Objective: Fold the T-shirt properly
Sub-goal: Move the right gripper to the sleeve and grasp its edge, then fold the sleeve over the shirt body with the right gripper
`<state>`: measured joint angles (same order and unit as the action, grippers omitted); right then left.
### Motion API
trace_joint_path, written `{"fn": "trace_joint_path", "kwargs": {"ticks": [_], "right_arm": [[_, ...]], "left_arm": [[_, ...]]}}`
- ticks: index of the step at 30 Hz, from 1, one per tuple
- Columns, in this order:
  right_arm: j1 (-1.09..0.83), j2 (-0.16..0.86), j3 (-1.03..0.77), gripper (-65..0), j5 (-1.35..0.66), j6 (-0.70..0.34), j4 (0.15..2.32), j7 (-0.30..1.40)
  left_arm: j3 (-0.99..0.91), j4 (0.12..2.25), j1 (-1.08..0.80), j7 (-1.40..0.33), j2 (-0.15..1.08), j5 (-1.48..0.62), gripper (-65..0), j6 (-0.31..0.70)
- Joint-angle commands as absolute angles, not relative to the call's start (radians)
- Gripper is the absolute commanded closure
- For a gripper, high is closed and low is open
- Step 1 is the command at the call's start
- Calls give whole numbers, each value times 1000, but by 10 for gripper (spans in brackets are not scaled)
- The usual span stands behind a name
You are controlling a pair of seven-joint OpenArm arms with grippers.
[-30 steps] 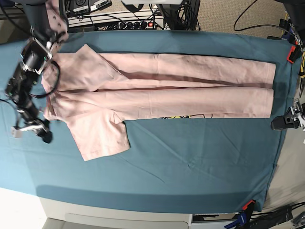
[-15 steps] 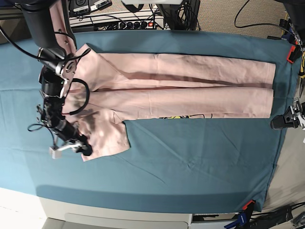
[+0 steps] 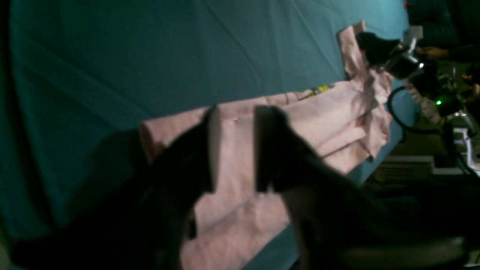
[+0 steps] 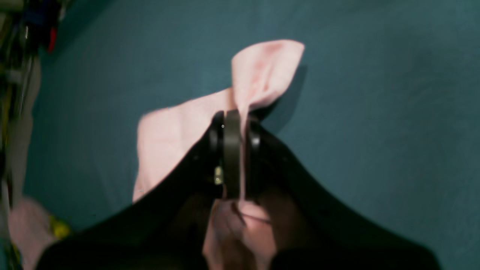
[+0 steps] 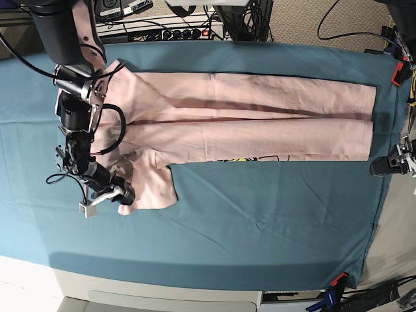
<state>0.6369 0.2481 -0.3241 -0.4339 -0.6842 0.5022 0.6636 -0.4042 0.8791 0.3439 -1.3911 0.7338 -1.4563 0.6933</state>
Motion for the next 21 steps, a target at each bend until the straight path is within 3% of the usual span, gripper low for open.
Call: {"fn": "trace_joint_path", "kwargs": {"ticks": [1, 13, 21], "right_arm": [[664, 258, -323, 0, -449, -698, 554, 664], [348, 258, -314, 0, -772, -698, 1343, 1118], [72, 258, -150, 0, -838, -698, 1642, 1178]], "left_arm": [[-410, 893, 366, -1380, 762, -1484, -93, 698], [-410, 893, 366, -1378, 762, -1484, -88, 698], [-410, 893, 366, -1376, 762, -1484, -88, 698]]}}
